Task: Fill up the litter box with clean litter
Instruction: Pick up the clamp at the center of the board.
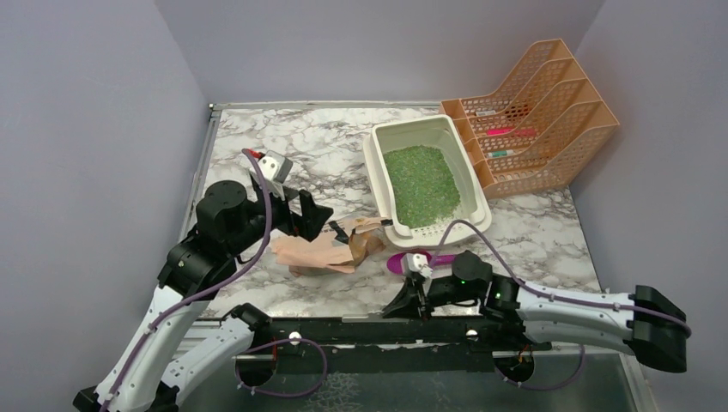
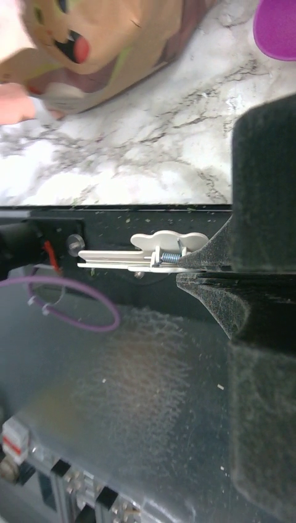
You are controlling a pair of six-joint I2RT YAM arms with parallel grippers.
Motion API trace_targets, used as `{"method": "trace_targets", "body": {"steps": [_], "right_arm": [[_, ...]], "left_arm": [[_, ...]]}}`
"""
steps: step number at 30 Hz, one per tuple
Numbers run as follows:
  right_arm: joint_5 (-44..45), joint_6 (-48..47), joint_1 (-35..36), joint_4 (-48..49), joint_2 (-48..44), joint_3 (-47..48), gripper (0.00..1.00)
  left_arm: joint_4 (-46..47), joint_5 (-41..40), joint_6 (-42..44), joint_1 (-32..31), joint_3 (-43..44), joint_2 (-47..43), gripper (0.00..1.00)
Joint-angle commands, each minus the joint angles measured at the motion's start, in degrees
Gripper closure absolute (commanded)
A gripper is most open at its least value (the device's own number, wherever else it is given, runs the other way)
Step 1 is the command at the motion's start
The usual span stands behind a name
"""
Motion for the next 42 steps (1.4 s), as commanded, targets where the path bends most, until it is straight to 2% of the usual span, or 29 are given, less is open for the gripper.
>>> {"method": "trace_targets", "body": {"steps": [1, 9, 12, 15, 19, 22, 25, 32, 37, 42], "right_arm": [[-3.19, 1.46, 0.3, -4.64, -10.95, -2.7, 0.99], [0.4, 2.55, 0.3, -14.14, -26.84, 1.12, 0.99], [1.73, 1.71, 0.3, -14.86, -30.82, 2.9, 0.99], [8.13, -0.51, 0.3, -16.75, -32.21, 6.44, 0.99], [21.1, -5.81, 0.3, -19.67, -30.92, 11.43, 0.99], [32.83, -8.72, 0.3, -18.05, -28.96, 13.51, 0.99], [38.72, -11.73, 0.3, -17.81, -26.71, 16.09, 0.99], [40.91, -12.49, 0.3, -12.28, -21.18, 16.77, 0.99], [40.93, -14.32, 0.3, -7.84, -12.9, 18.81, 0.99], [44.76, -16.76, 0.3, 1.17, -6.03, 18.57, 0.99]], "left_arm": [[1.17, -1.52, -4.77, 0.33, 4.55, 3.61, 0.01], [7.18, -6.39, -11.29, 0.31, 5.46, 5.12, 0.01], [9.96, -7.03, -13.13, 0.31, 4.62, 5.13, 0.01], [10.4, -7.2, -12.79, 0.31, 4.8, 5.69, 0.01], [10.43, -6.6, -12.05, 0.31, 5.35, 7.04, 0.01], [10.35, -4.06, -11.79, 0.31, 5.34, 9.12, 0.01], [10.56, -3.08, -12.62, 0.31, 6.04, 11.48, 0.01], [15.2, 3.38, -16.5, 0.33, 6.02, 14.92, 0.02], [22.26, 8.55, -21.55, 0.22, 0.73, 15.07, 0.12], [23.37, 6.09, -23.82, -0.6, -2.84, 13.4, 0.13]]}}
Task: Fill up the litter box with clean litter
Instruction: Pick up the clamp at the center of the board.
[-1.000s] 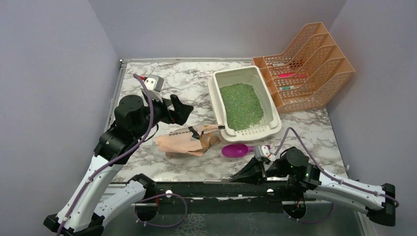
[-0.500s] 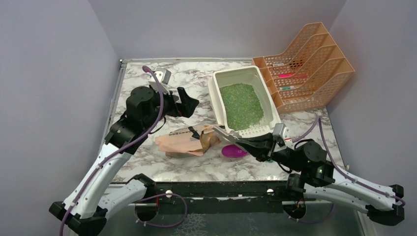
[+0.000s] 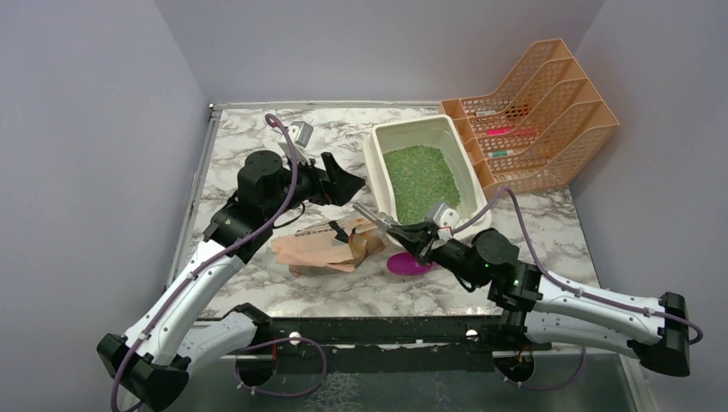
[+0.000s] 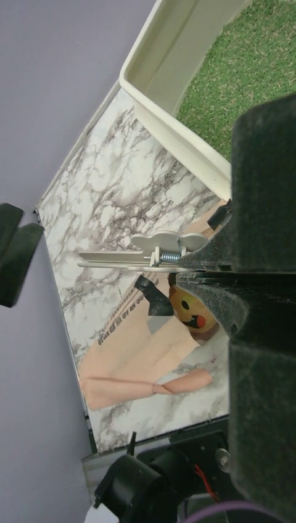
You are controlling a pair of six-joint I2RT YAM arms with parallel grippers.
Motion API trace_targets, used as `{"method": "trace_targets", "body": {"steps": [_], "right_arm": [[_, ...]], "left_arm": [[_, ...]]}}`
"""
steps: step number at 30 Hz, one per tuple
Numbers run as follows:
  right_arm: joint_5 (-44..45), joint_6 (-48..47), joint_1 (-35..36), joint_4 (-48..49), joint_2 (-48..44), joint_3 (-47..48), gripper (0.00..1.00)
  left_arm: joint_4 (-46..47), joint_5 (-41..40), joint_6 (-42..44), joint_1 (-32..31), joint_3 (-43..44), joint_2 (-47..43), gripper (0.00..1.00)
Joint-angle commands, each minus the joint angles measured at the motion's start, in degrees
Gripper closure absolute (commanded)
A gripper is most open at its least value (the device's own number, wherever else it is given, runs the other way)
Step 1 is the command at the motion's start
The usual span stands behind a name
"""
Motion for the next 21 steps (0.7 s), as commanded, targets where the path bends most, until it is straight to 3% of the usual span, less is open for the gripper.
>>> {"method": "trace_targets", "body": {"steps": [1, 8, 21], "right_arm": [[5.09, -3.31, 0.3, 12.56, 4.32, 1.26, 0.99], [6.92, -4.11, 0.3, 21.71, 10.75, 2.14, 0.99], [5.81, -0.97, 0.3, 29.89, 16.39, 2.22, 0.99]], "left_arm": [[4.23, 0.03, -4.16, -0.67, -3.42, -2.52, 0.13], [6.14, -4.01, -6.35, -0.79, -6.92, -4.7, 0.15], [20.46, -2.2, -11.98, -2.35, -12.26, -2.86, 0.48]]}}
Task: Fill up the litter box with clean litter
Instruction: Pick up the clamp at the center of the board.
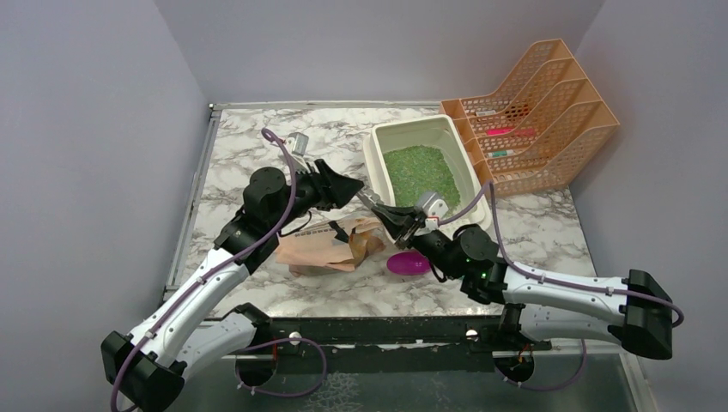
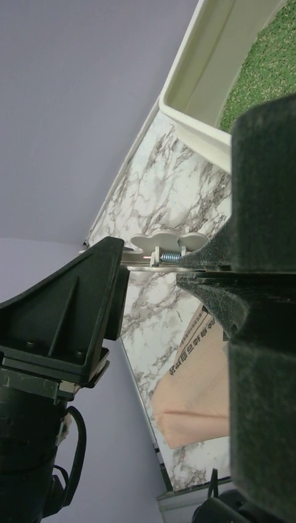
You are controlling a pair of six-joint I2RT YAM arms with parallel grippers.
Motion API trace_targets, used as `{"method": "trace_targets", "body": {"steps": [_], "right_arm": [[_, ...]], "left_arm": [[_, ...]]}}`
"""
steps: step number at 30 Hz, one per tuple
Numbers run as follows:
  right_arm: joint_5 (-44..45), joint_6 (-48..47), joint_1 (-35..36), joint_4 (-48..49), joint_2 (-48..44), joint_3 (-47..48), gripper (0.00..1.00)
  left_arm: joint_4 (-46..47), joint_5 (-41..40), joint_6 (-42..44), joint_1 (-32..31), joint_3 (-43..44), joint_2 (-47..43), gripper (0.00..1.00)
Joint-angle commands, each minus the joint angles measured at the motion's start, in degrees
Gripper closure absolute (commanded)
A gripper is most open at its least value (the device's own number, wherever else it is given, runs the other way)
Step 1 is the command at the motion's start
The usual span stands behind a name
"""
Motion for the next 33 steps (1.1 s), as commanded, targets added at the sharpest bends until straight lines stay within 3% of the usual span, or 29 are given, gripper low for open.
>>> {"method": "trace_targets", "body": {"steps": [1, 8, 12, 15, 17, 18, 21, 25, 33], "right_arm": [[-1.27, 1.54, 0.3, 4.48, 1.3, 1.94, 0.99], [-3.53, 2.68, 0.3, 2.96, 2.31, 2.17, 0.99], [-3.89, 4.35, 0.3, -1.11, 1.01, 2.88, 0.93], [-3.54, 5.13, 0.3, -5.63, -0.66, 4.12, 0.78], [-1.59, 6.4, 0.3, -10.61, -1.55, 5.99, 0.49], [0.19, 8.0, 0.3, -14.67, -1.4, 8.24, 0.4], [5.16, 11.04, 0.3, -31.49, 1.03, 16.66, 0.29], [14.19, 15.5, -0.69, -42.78, 3.34, 23.75, 0.08], [-26.87, 28.69, -23.64, -50.29, 4.81, 28.46, 0.0]], "left_arm": [[9.16, 0.25, -2.72, -0.71, -1.51, -0.24, 0.54], [10.76, 1.78, -3.08, -0.88, -2.63, 0.31, 0.95], [8.86, 1.11, -1.61, -0.88, -2.33, -0.52, 1.0], [6.51, -0.58, 0.55, -0.89, -1.83, -1.1, 1.0], [4.89, -1.98, 1.41, -0.87, -1.55, -1.41, 1.0], [4.21, -2.48, 1.77, -0.88, -1.43, -1.49, 1.0], [2.05, -3.8, 2.94, -0.84, -0.85, -1.92, 1.0], [-0.76, -5.93, 4.2, -0.89, -0.32, -2.42, 1.0], [-3.12, -6.98, 5.09, -0.89, 0.72, -2.84, 1.0]]}}
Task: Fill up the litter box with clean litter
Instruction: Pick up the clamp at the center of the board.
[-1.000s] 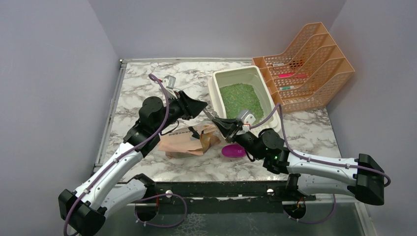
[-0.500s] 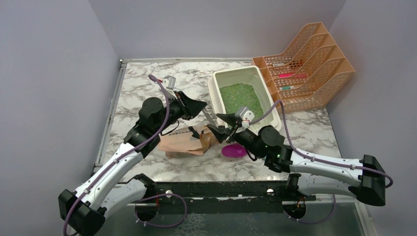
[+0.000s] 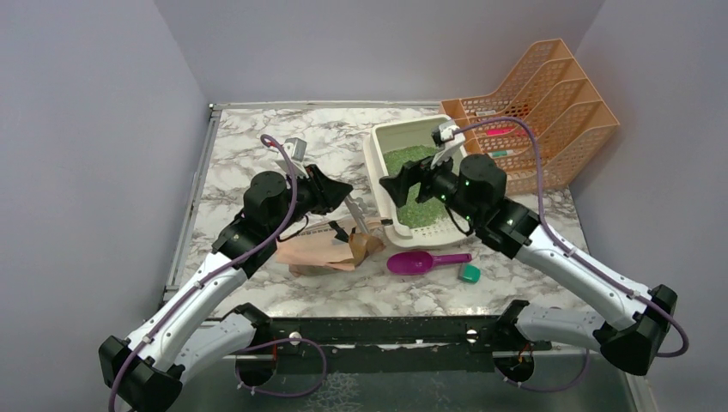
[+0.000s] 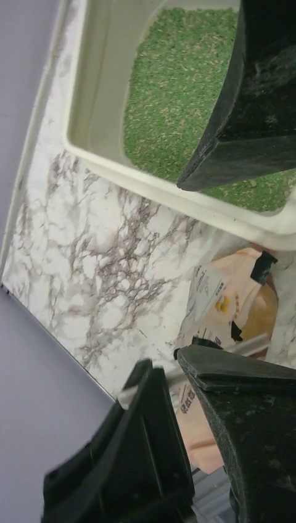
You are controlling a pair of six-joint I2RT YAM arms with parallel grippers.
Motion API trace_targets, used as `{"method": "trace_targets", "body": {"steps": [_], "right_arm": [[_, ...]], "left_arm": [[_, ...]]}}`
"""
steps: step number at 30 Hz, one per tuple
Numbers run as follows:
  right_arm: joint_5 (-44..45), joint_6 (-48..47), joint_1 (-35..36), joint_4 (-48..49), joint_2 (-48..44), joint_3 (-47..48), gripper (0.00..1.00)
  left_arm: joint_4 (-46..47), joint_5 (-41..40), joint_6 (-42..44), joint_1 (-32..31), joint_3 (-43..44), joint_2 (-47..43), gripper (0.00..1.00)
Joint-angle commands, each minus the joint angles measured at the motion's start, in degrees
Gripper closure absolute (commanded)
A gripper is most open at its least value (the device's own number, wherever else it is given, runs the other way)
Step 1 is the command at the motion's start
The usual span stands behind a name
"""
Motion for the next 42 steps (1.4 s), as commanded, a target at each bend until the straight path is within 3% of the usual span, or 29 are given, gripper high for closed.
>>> {"method": "trace_targets", "body": {"steps": [1, 6, 11, 14, 29, 42], "right_arm": [[-22.24, 8.52, -9.01, -8.98, 2.02, 3.62, 0.0], [-23.14, 14.17, -9.32, -15.88, 4.7, 10.62, 0.0], [-31.69, 14.32, -9.32, 3.34, -2.21, -4.16, 0.0], [-35.69, 17.3, -9.29, 5.96, -0.96, -5.22, 0.0], [-43.2, 9.78, -8.6, -4.94, 10.83, 5.49, 0.31], [-27.8, 1.65, -1.71, -11.91, 14.45, 10.71, 0.45]], "left_arm": [[-1.03, -1.73, 1.2, -0.25, 2.44, -1.44, 1.0], [-1.1, -2.05, 0.66, -0.25, 2.15, -2.09, 1.0], [0.04, -1.28, -0.16, -0.22, 1.82, -1.9, 1.0], [0.02, -0.08, -0.25, -0.23, 2.13, -1.36, 1.0], [0.27, 1.39, -1.52, -0.25, 1.28, -1.96, 1.0], [0.29, 0.84, -2.18, -0.21, 0.99, -1.89, 1.0]]}}
